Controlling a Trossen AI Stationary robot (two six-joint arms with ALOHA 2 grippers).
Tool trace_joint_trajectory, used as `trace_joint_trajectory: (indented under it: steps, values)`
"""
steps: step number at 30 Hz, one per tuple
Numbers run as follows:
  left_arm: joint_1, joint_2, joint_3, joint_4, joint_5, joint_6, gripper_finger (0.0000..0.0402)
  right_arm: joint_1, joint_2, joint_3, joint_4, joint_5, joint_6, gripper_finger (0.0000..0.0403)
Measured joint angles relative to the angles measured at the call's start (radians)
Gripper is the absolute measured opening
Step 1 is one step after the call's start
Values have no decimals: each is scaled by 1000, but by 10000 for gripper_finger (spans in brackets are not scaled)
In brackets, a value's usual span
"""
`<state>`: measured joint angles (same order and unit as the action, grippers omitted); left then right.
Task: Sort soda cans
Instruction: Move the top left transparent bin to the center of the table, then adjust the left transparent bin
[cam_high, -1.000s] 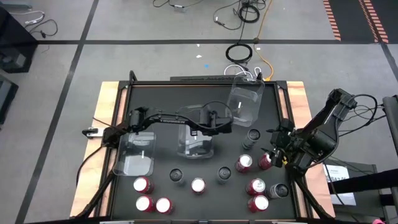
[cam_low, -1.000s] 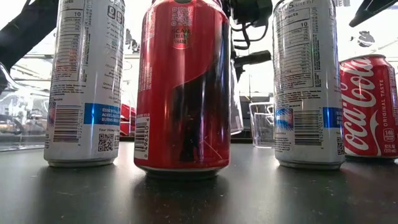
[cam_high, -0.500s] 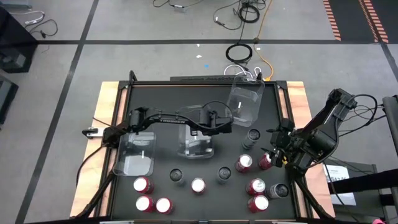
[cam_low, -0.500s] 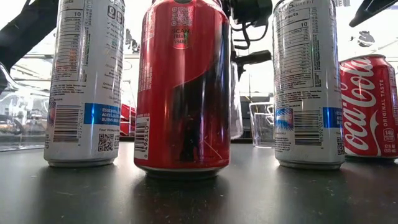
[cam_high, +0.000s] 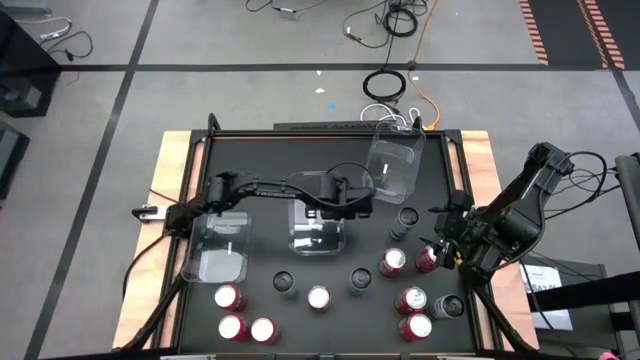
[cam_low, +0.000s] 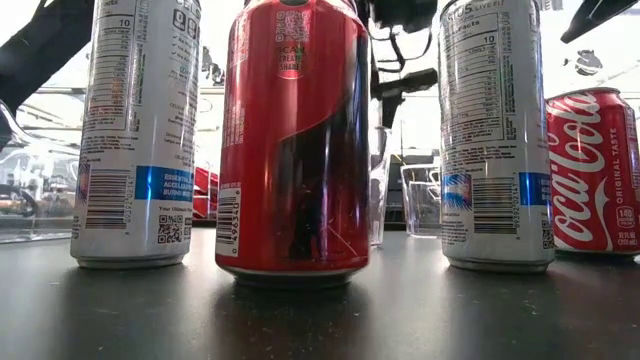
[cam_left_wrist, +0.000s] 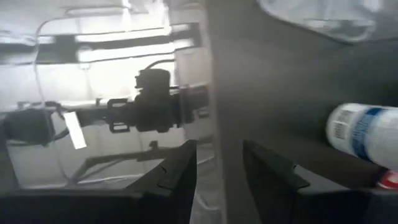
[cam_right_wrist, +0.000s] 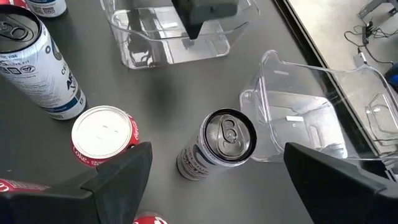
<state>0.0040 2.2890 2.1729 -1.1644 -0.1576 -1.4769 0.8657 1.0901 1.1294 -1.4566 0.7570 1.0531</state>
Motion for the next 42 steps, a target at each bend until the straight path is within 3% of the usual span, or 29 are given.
trace_joint_trajectory:
  steps: [12, 20, 24, 29, 37, 42]
  values:
    - [1, -161, 4, -26, -78, 268, 141, -9, 0, 0, 0, 1, 8, 357]
    - [-32, -252, 4, -45, -82, 447, 141, -27, 0, 0, -4, 0, 137, 357]
    - [-77, -285, 4, -150, -155, 474, 141, -27, 0, 0, -3, 0, 236, 357]
    - [-149, -299, 3, -419, -278, 413, 141, -50, 0, 0, -3, 0, 329, 357]
    - [-216, -403, -240, -404, -374, 367, 141, -81, 1, 0, 0, 1, 422, 357]
    - [-252, -517, -465, -403, -354, 263, 141, -81, 0, 0, 2, 1, 461, 357]
